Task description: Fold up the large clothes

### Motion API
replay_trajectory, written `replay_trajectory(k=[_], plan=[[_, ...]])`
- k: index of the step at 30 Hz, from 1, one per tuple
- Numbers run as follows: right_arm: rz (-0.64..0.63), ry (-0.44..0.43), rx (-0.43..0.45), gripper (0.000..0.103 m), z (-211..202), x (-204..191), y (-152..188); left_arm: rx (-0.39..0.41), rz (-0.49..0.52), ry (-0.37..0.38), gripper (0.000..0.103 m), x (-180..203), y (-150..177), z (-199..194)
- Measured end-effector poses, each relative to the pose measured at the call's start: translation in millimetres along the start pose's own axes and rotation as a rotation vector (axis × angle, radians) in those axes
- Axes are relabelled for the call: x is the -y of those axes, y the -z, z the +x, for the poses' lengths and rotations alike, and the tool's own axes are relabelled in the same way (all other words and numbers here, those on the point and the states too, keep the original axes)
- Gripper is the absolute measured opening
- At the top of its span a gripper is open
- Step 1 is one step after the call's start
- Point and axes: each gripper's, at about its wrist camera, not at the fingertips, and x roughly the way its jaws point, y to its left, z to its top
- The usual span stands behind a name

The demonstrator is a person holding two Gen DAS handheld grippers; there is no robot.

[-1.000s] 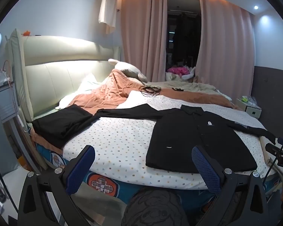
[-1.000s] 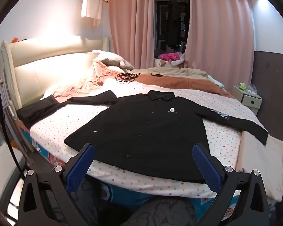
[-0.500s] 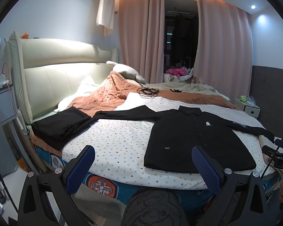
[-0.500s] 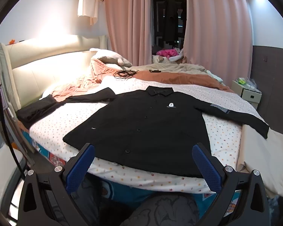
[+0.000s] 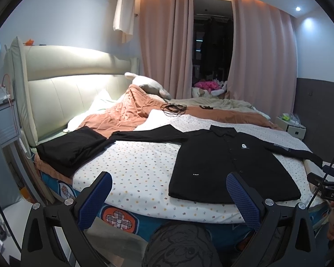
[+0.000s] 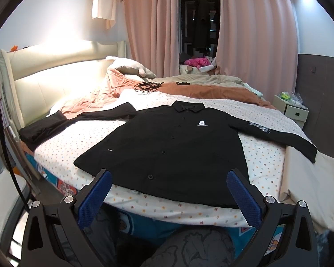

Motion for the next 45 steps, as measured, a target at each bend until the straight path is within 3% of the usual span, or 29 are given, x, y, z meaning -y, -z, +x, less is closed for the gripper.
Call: replay_trajectory(k=[45], plan=[[0.018,0.006,0.013,0.103,-1.9,7.4,8.6,0.005,-0.026,0.027,0.103,-1.7,5.0,-3.9]])
